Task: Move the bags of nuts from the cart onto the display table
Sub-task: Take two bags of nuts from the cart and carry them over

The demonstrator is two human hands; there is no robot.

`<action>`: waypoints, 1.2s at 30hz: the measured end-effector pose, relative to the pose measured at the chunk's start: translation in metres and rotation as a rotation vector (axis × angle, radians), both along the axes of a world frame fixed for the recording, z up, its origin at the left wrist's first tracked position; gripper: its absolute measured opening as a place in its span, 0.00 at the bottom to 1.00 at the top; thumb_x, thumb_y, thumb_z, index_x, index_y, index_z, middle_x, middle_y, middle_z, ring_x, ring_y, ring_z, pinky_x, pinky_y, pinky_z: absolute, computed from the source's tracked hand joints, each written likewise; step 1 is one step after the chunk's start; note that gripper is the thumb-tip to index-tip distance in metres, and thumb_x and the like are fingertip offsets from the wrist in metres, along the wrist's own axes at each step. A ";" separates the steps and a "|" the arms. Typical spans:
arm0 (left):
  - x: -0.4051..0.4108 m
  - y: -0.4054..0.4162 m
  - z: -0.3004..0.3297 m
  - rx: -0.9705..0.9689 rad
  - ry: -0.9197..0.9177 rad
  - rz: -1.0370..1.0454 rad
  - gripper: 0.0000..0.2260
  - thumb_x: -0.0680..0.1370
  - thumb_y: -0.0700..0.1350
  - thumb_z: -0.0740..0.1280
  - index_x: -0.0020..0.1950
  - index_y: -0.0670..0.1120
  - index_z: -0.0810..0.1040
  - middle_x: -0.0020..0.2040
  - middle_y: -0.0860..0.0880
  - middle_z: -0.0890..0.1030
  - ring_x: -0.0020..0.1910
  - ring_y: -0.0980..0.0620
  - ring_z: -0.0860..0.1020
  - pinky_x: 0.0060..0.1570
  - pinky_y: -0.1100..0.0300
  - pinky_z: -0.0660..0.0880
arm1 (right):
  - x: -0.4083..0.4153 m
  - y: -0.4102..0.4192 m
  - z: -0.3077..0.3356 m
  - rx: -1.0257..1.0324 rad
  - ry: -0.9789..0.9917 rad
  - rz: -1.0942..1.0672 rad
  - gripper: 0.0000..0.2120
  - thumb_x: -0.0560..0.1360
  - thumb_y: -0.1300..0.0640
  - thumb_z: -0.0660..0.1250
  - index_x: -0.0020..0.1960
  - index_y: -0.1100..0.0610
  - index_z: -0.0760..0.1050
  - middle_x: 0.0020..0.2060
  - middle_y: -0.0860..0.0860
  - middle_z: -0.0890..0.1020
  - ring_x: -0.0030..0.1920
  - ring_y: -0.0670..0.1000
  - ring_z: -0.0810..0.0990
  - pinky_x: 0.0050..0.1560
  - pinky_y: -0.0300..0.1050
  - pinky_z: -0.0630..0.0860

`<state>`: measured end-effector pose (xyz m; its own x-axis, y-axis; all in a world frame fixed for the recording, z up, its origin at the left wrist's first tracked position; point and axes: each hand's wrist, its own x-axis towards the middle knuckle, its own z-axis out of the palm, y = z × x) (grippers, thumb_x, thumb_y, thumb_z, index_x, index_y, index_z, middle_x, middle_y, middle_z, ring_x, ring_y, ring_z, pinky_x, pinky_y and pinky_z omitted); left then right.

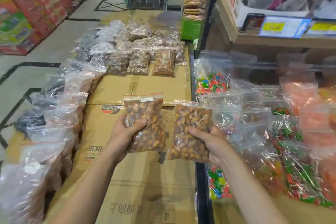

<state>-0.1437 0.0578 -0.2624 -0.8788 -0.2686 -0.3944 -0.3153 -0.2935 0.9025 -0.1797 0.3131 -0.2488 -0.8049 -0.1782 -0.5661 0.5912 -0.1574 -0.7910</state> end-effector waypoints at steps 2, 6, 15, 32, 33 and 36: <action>-0.022 -0.014 -0.006 0.011 -0.010 -0.020 0.17 0.75 0.38 0.74 0.61 0.50 0.76 0.52 0.45 0.87 0.48 0.43 0.86 0.38 0.48 0.84 | -0.013 -0.013 -0.002 0.023 -0.019 -0.029 0.25 0.69 0.63 0.80 0.63 0.61 0.77 0.50 0.59 0.88 0.50 0.61 0.88 0.49 0.59 0.85; -0.078 -0.035 -0.032 0.021 -0.062 -0.031 0.20 0.74 0.40 0.76 0.64 0.45 0.76 0.55 0.42 0.86 0.51 0.42 0.86 0.46 0.48 0.82 | -0.041 -0.038 -0.009 0.052 -0.039 -0.111 0.20 0.70 0.63 0.79 0.60 0.60 0.79 0.49 0.60 0.88 0.49 0.62 0.88 0.54 0.67 0.83; -0.230 -0.031 -0.061 0.100 -0.114 -0.086 0.31 0.70 0.45 0.81 0.68 0.49 0.70 0.56 0.42 0.85 0.48 0.40 0.87 0.47 0.34 0.82 | -0.086 -0.058 -0.029 0.095 -0.032 -0.155 0.21 0.68 0.63 0.80 0.60 0.59 0.80 0.50 0.60 0.88 0.50 0.62 0.88 0.55 0.68 0.82; -0.200 -0.051 -0.030 -0.616 -0.049 -0.297 0.31 0.78 0.49 0.71 0.78 0.46 0.62 0.74 0.44 0.70 0.67 0.46 0.74 0.59 0.51 0.75 | -0.100 -0.078 -0.023 0.193 0.029 -0.043 0.15 0.72 0.63 0.79 0.57 0.58 0.81 0.48 0.53 0.89 0.49 0.55 0.89 0.49 0.53 0.85; -0.184 -0.053 -0.029 -0.663 -0.048 -0.328 0.30 0.79 0.49 0.70 0.77 0.46 0.63 0.75 0.44 0.69 0.71 0.45 0.71 0.64 0.48 0.73 | -0.103 -0.085 -0.026 0.180 0.026 -0.039 0.14 0.72 0.63 0.78 0.56 0.58 0.82 0.48 0.53 0.89 0.48 0.54 0.89 0.46 0.51 0.85; -0.141 -0.057 -0.028 -0.750 -0.039 -0.404 0.25 0.79 0.45 0.69 0.75 0.45 0.67 0.73 0.45 0.72 0.71 0.45 0.71 0.65 0.51 0.70 | -0.121 -0.109 -0.035 0.153 0.004 -0.004 0.11 0.72 0.64 0.78 0.53 0.58 0.82 0.45 0.54 0.89 0.47 0.55 0.89 0.44 0.50 0.85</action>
<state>-0.2851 0.0006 -0.2903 -0.9529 -0.1392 -0.2695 -0.3019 0.5192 0.7995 -0.3004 0.2045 -0.2838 -0.8077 -0.0871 -0.5831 0.5876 -0.0372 -0.8083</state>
